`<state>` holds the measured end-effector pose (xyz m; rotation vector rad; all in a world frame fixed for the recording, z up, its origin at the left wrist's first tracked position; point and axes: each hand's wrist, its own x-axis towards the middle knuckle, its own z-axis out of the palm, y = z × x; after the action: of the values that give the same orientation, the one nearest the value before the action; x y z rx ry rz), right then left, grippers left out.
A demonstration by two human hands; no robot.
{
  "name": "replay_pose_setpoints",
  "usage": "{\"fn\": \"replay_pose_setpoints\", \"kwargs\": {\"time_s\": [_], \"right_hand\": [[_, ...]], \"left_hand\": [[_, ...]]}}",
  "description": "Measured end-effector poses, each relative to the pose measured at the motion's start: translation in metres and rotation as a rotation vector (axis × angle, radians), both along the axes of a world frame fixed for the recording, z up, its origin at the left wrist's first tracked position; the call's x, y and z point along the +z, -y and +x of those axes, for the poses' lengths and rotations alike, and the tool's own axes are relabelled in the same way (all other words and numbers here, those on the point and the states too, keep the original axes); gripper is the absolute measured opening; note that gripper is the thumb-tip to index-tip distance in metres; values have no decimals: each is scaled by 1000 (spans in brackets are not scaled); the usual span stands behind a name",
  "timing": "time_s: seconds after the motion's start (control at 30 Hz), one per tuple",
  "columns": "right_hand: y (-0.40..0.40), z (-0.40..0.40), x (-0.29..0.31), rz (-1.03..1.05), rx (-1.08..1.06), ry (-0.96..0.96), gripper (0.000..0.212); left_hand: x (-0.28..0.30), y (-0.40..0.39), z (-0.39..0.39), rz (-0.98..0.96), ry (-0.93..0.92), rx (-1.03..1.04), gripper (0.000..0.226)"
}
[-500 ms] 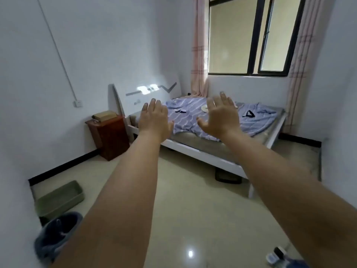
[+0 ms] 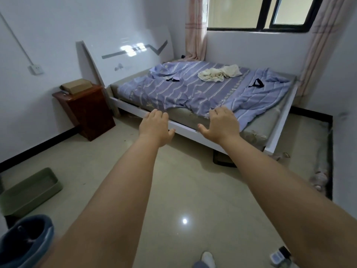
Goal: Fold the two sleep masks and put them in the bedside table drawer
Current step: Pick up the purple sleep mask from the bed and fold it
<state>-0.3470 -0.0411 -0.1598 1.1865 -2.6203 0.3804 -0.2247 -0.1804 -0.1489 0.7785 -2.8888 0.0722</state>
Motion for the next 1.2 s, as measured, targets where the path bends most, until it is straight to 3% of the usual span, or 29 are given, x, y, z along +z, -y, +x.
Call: {"fn": "replay_pose_setpoints", "kwargs": {"time_s": [0.3, 0.57, 0.83, 1.2], "right_hand": [[188, -214, 3, -22, 60, 77, 52], [404, -368, -8, 16, 128, 51, 54], [600, -518, -10, 6, 99, 133, 52], [806, -762, -60, -28, -55, 265, 54]], "left_hand": [[0, 194, -197, 41, 33, 67, 61], [-14, 397, -344, 48, 25, 114, 58], [-14, 597, -497, 71, 65, 83, 58], [-67, 836, -741, 122, 211, -30, 58]]}}
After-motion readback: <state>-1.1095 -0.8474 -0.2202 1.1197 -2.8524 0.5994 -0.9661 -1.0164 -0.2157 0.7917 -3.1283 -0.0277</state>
